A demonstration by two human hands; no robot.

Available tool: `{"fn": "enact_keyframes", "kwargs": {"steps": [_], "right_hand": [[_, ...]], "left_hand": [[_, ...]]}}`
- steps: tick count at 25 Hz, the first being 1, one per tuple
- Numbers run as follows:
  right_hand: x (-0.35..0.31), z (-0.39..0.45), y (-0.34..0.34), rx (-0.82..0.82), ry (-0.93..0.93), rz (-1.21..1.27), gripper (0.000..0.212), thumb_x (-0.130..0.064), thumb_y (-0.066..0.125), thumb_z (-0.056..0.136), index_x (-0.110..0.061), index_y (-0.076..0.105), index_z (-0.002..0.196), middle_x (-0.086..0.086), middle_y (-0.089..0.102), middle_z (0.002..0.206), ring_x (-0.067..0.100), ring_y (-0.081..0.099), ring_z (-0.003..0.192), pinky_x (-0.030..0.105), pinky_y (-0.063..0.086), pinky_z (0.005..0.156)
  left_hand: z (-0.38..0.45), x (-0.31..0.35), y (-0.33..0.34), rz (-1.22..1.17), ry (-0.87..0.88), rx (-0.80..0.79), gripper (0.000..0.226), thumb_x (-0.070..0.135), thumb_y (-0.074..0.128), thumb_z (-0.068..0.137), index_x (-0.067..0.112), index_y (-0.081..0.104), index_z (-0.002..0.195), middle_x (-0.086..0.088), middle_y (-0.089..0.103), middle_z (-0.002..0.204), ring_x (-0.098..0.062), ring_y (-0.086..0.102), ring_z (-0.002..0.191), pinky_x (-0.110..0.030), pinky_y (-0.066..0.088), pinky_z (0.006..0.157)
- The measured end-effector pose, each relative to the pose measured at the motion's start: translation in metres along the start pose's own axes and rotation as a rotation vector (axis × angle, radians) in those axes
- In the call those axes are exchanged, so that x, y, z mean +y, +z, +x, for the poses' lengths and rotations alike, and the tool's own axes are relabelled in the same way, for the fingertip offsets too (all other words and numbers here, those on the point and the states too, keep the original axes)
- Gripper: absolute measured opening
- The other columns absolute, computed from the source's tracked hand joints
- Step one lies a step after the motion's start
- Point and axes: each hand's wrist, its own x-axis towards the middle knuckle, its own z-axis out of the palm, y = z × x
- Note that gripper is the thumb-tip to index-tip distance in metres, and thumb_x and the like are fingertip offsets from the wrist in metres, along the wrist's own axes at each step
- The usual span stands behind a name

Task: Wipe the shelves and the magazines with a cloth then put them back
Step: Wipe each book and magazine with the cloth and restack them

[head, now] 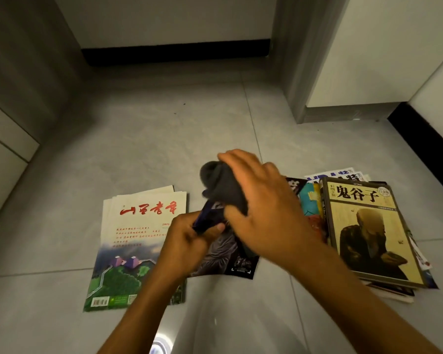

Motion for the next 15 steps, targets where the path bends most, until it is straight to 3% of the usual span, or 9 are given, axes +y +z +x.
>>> {"fn": "enact_keyframes", "kwargs": {"steps": [2, 7, 11, 15], "right_hand": [[0.015, -0.008, 0.011, 0.048, 0.003, -0.096, 0.072, -0.024, 0.062, 0.079, -0.029, 0.031, 0.144, -0.006, 0.039, 0.143, 0.012, 0.041, 0.11, 0.028, 0.036, 0.088], [0.072, -0.021, 0.005, 0.144, 0.388, -0.018, 0.06, -0.014, 0.065, 0.082, -0.023, 0.043, 0.138, -0.002, 0.05, 0.134, 0.022, 0.048, 0.115, 0.03, 0.036, 0.092], [0.008, -0.017, 0.022, 0.167, 0.245, 0.023, 0.063, -0.02, 0.061, 0.083, -0.025, 0.04, 0.142, -0.004, 0.048, 0.139, 0.016, 0.045, 0.117, 0.031, 0.038, 0.096], [0.01, -0.016, 0.015, 0.242, 0.067, -0.063, 0.062, -0.018, 0.058, 0.073, -0.021, 0.048, 0.135, 0.0, 0.057, 0.127, 0.013, 0.048, 0.099, 0.029, 0.041, 0.08]], "left_hand": [[-0.004, -0.003, -0.003, -0.048, -0.026, 0.0, 0.016, 0.015, 0.068, 0.085, 0.028, 0.065, 0.074, 0.01, 0.069, 0.067, -0.006, 0.065, 0.063, -0.016, 0.05, 0.057], [-0.007, -0.008, -0.006, -0.07, -0.068, -0.023, 0.013, 0.022, 0.068, 0.085, 0.034, 0.065, 0.082, 0.019, 0.071, 0.076, 0.0, 0.067, 0.077, -0.015, 0.053, 0.064], [-0.01, -0.007, 0.007, -0.05, -0.032, -0.024, 0.016, 0.019, 0.067, 0.086, 0.031, 0.065, 0.076, 0.015, 0.07, 0.07, -0.002, 0.066, 0.069, -0.014, 0.052, 0.062], [-0.012, -0.002, 0.004, -0.094, 0.023, 0.019, 0.018, 0.016, 0.066, 0.085, 0.031, 0.063, 0.076, 0.02, 0.069, 0.072, -0.002, 0.067, 0.071, -0.014, 0.053, 0.061]]}}
